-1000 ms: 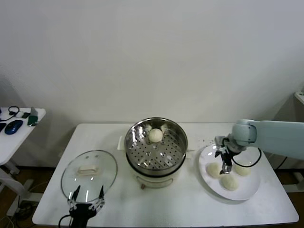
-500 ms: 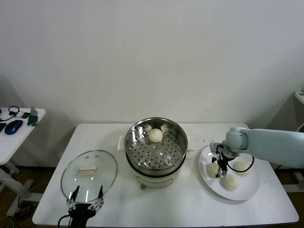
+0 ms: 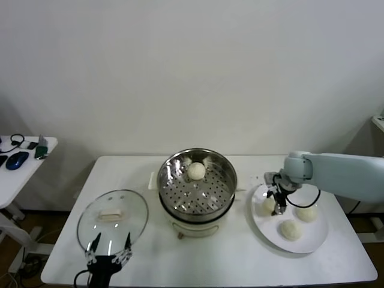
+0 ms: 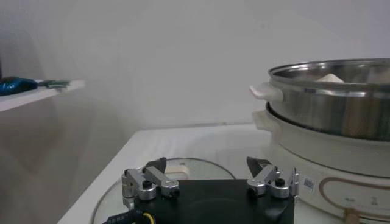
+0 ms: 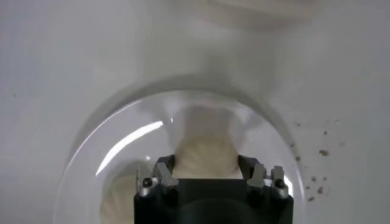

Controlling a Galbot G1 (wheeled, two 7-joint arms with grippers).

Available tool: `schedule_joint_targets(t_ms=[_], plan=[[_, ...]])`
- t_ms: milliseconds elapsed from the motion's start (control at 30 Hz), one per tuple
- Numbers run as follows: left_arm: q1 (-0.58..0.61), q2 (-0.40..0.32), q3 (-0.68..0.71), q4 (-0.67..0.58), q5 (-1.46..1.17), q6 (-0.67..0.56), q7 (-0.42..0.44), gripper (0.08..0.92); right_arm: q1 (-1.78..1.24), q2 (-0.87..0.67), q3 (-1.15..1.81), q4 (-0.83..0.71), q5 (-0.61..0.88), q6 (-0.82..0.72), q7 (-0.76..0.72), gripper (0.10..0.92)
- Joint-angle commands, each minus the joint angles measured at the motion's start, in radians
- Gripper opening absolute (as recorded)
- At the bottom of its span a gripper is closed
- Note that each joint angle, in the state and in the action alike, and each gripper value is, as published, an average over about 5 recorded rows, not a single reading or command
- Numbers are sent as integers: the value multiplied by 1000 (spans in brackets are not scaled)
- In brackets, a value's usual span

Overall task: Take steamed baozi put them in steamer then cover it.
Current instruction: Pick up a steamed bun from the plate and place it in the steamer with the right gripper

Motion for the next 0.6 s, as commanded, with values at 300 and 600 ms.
schedule_joint_targets(t_ms=[300, 600], plan=[[-3, 14, 5, -24, -1, 16, 5, 823, 668, 230, -92, 192, 491, -20, -82, 696], [-3, 19, 5, -43, -2, 22, 6, 823, 465, 469, 86, 177, 657, -167, 93, 696]])
